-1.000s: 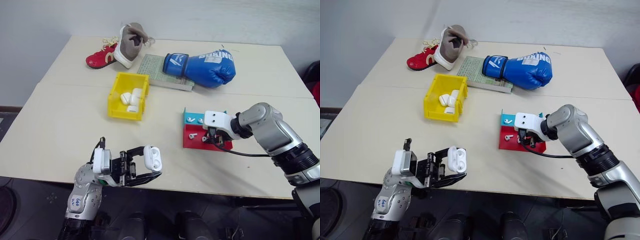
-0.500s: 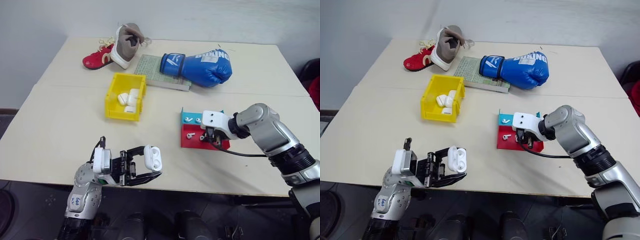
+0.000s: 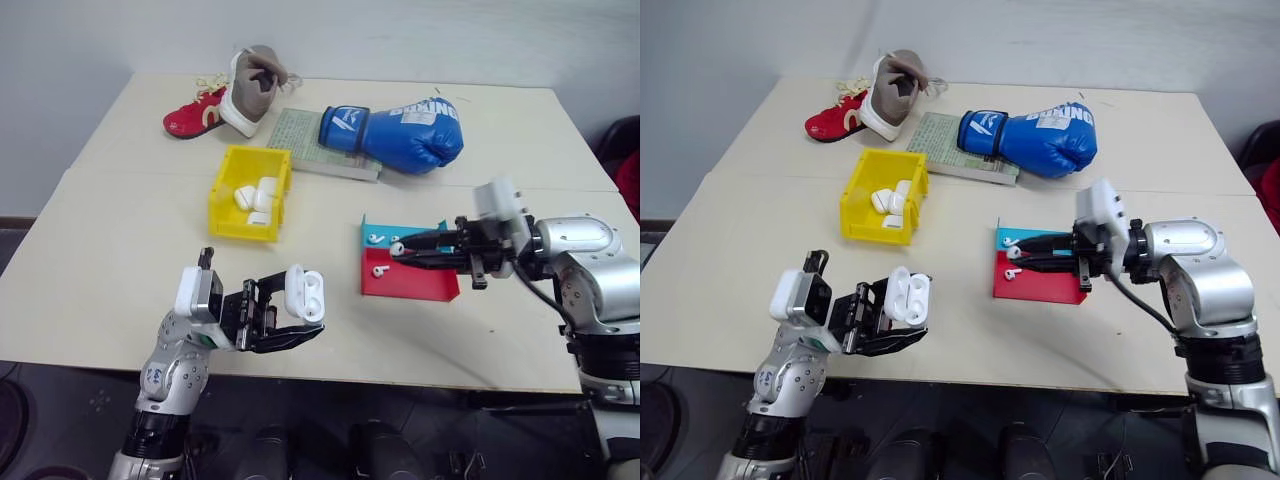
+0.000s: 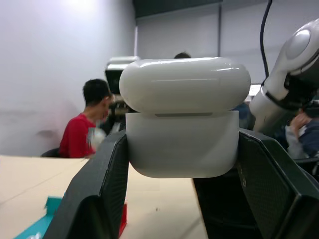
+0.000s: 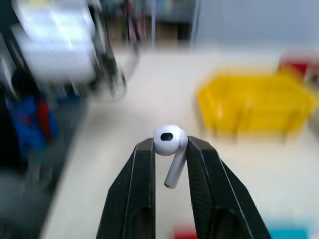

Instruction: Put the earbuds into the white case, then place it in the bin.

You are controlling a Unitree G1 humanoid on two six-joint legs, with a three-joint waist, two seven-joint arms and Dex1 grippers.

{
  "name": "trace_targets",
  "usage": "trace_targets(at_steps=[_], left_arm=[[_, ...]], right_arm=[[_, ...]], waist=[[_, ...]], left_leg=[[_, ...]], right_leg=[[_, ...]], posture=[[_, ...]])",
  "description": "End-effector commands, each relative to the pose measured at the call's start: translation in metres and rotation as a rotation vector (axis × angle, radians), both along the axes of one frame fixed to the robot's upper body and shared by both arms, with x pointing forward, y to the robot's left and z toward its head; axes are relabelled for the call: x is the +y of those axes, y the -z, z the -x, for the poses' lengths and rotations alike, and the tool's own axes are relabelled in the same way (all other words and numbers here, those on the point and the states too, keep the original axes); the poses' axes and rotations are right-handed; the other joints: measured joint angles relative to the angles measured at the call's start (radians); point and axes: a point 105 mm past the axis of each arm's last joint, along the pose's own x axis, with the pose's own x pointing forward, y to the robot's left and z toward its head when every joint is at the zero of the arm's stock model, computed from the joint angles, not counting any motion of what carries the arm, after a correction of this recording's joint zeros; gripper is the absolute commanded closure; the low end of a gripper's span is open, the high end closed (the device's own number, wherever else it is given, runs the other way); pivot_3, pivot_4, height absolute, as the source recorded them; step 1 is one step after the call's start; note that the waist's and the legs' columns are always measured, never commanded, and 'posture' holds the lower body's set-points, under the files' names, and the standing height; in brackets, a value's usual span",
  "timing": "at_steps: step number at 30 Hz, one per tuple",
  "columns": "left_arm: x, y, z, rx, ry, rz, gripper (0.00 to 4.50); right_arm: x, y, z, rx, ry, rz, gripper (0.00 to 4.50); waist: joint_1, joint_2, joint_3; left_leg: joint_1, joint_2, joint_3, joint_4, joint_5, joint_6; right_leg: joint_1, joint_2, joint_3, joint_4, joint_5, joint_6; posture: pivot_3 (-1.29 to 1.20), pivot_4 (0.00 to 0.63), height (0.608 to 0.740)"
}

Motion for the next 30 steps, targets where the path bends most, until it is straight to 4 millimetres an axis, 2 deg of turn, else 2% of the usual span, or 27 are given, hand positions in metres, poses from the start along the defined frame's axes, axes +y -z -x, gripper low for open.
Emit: trace_targets(at_steps=[1,6,10,18,30], left_arm=[[-0.002,-0.016,0.004,0.000,0.079,0.032,1.73],[-0.009,-0.038,0.000,0.013,0.140,0.082,1.73],[-0.014,-0.047,-0.001,0.012,0.171,0.077,1.73],[-0.016,-0.050,-0.002,0.018,0.172,0.068,1.73],[-0.017,-0.048,0.003,0.026,0.191,0.056,1.73]], right_arm=[[0.012,-0.031,0.021,-0.021,-0.048,-0.256,4.01],[0.034,-0.035,0.034,-0.052,-0.096,-0.345,4.01],[0.046,-0.035,0.036,-0.068,-0.133,-0.377,4.01],[0.061,-0.033,0.041,-0.104,-0.193,-0.379,4.01],[0.071,-0.027,0.043,-0.141,-0.230,-0.340,4.01]], waist=[[-0.001,0.000,0.000],[0.003,0.000,0.000],[0.003,0.000,0.000],[0.002,0.000,0.000],[0.002,0.000,0.000]], left_leg=[[0.000,0.000,0.000,0.000,0.000,0.000],[0.000,0.000,-0.001,0.000,0.000,0.000],[0.000,-0.002,-0.001,0.000,0.000,0.000],[0.000,-0.001,-0.001,-0.001,0.000,0.000],[0.000,-0.001,-0.001,-0.001,0.000,0.000]], right_leg=[[0.000,0.000,0.000,0.001,0.000,0.000],[-0.001,0.000,0.001,0.002,0.000,0.000],[-0.001,0.000,0.001,0.002,0.000,0.000],[-0.001,0.000,0.001,0.002,0.000,0.000],[-0.001,0.000,0.001,0.002,0.000,0.000]], posture=[[0.00,0.150,0.740],[0.00,0.150,0.740],[0.00,0.150,0.740],[0.00,0.150,0.740],[0.00,0.150,0.740]])
